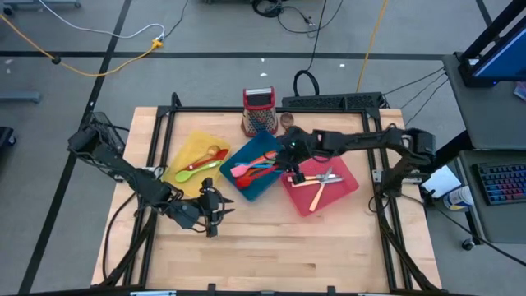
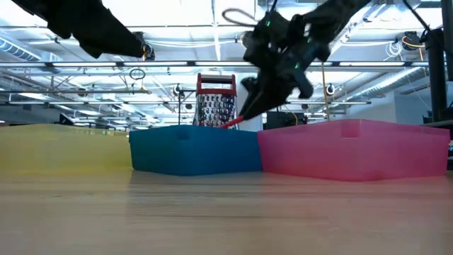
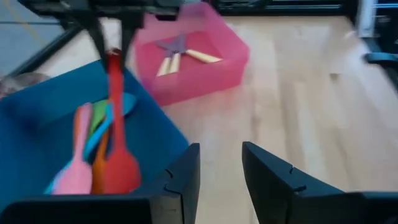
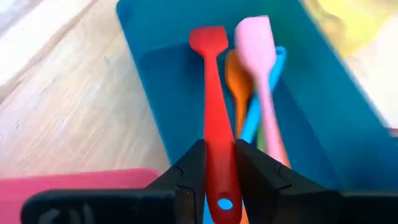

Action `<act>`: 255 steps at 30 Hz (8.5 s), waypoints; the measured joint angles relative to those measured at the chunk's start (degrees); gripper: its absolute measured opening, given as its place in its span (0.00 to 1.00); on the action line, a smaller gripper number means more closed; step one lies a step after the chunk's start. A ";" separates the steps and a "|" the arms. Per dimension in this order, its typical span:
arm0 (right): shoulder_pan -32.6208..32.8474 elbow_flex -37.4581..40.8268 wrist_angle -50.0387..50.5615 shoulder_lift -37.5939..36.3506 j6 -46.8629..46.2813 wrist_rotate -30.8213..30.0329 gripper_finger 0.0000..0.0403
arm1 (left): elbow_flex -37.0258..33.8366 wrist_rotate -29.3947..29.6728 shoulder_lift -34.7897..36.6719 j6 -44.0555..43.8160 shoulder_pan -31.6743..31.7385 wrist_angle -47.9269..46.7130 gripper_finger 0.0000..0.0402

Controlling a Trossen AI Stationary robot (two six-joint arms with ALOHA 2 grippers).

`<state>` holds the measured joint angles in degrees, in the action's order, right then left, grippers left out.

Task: Pick & Place Kitchen Items
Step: Put the red spatula into the blue bin, then put the brown serving spoon into the yellow bin

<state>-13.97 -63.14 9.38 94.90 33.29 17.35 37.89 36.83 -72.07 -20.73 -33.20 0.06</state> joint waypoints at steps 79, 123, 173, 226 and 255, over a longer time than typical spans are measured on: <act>4.58 48.83 -7.63 -81.71 -29.62 -9.38 0.13 | -18.05 -26.72 43.31 31.30 30.64 0.69 0.31; -7.25 22.61 -37.57 -21.26 -27.69 -33.13 0.44 | -18.01 -20.23 30.21 29.77 35.86 25.46 0.31; -16.84 -2.31 -4.76 15.68 -53.83 -24.51 0.47 | -18.01 -20.41 28.94 26.47 35.75 21.45 0.31; -17.95 -1.83 15.44 9.46 -36.38 -31.71 0.09 | -18.01 -21.64 28.94 21.37 35.73 12.46 0.31; 9.11 5.79 -27.83 -15.48 -29.36 -28.77 0.08 | -18.08 -28.91 6.87 16.91 32.06 45.04 0.31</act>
<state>-4.86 -57.35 -18.45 79.42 3.93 -11.42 19.81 7.92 -65.20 -3.82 -1.14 45.10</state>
